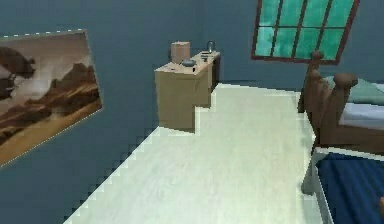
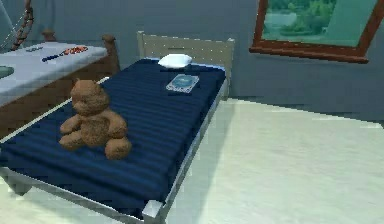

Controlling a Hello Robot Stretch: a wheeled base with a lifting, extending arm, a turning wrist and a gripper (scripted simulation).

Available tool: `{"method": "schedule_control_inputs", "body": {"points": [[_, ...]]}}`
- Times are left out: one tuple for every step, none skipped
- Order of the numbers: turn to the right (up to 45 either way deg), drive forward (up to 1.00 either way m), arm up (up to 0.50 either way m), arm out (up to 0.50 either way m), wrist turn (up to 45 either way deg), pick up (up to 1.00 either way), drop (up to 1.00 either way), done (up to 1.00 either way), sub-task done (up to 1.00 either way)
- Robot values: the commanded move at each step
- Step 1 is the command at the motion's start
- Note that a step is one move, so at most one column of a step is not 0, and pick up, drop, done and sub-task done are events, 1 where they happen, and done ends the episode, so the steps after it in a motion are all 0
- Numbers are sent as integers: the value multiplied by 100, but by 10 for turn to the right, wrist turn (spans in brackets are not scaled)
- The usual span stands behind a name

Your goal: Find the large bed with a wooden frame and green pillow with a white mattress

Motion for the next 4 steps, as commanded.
{"method": "schedule_control_inputs", "body": {"points": [[0, 15, 0, 0, 0, 0, 0, 0, 0], [120, 0, 0, 0, 0, 0, 0, 0, 0], [0, 100, 0, 0, 0, 0, 0, 0, 0], [30, 0, 0, 0, 0, 0, 0, 0, 0]]}}
